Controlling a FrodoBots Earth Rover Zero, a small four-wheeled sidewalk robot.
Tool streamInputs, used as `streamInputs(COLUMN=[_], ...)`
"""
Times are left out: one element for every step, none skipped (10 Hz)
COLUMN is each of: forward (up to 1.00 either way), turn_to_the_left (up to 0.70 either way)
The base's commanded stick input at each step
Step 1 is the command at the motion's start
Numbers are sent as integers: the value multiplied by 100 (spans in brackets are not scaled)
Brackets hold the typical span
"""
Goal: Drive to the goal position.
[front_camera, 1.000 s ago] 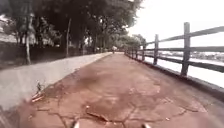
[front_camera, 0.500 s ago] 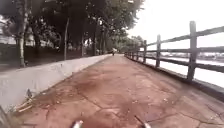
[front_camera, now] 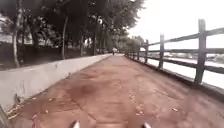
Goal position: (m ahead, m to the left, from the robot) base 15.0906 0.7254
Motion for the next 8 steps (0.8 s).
streamInputs(forward=[50, 50, 50, 50, 50, 50, 50, 50], turn_to_the_left=[0, 0, 0, 0, 0, 0, 0, 0])
